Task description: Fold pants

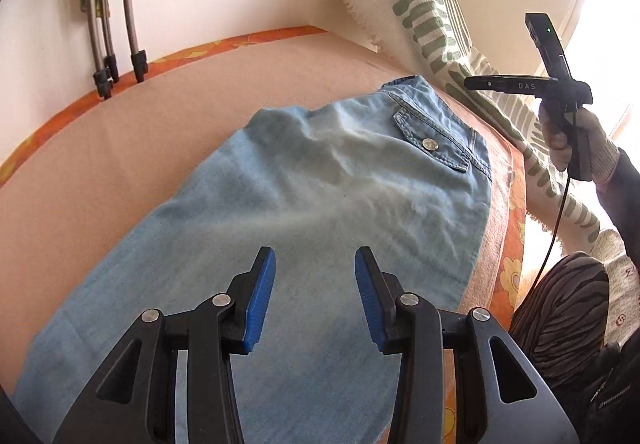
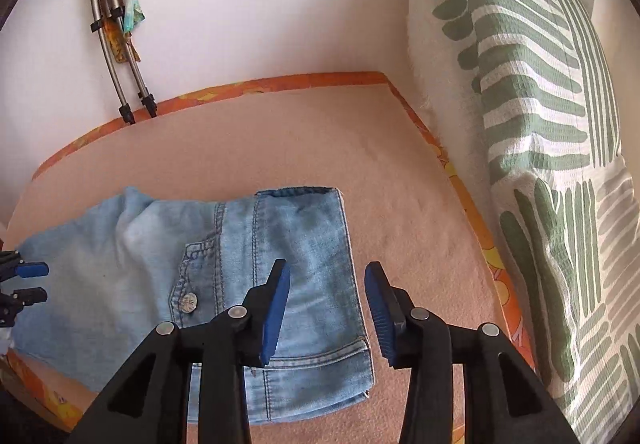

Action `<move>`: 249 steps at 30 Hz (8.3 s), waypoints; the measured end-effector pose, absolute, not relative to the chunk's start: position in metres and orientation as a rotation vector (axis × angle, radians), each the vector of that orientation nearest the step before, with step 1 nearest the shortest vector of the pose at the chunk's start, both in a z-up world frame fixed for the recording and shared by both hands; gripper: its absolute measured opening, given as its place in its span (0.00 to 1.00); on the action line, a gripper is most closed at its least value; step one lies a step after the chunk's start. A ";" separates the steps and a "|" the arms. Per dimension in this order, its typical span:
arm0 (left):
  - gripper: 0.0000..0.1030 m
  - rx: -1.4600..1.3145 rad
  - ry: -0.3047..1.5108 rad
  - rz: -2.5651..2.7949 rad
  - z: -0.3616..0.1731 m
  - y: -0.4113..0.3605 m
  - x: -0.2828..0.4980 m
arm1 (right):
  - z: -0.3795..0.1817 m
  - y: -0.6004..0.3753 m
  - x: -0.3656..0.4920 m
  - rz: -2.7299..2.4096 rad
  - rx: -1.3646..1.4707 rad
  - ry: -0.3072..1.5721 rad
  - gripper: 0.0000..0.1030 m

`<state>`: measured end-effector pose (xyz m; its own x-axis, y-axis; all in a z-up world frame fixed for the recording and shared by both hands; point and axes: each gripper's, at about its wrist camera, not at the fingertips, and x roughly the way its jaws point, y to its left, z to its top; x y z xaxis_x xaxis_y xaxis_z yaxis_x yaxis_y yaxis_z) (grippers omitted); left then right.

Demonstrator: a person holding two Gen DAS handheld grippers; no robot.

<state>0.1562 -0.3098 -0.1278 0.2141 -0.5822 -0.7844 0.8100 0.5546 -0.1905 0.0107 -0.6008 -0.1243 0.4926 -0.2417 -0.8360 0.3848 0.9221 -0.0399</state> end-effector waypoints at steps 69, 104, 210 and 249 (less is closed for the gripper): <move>0.42 -0.040 0.799 -0.376 -0.051 -0.056 0.150 | -0.081 -0.487 0.074 -0.063 0.040 0.875 0.53; 0.43 -0.731 0.755 0.262 -0.196 0.250 -0.005 | -0.139 0.024 0.192 0.850 -0.305 1.012 0.59; 0.08 -0.430 0.508 0.064 -0.163 0.179 0.015 | -0.261 0.231 0.283 0.790 -0.233 1.536 0.46; 0.08 0.018 0.595 -0.383 -0.078 0.028 0.062 | -0.178 0.048 0.312 0.652 -0.048 1.324 0.12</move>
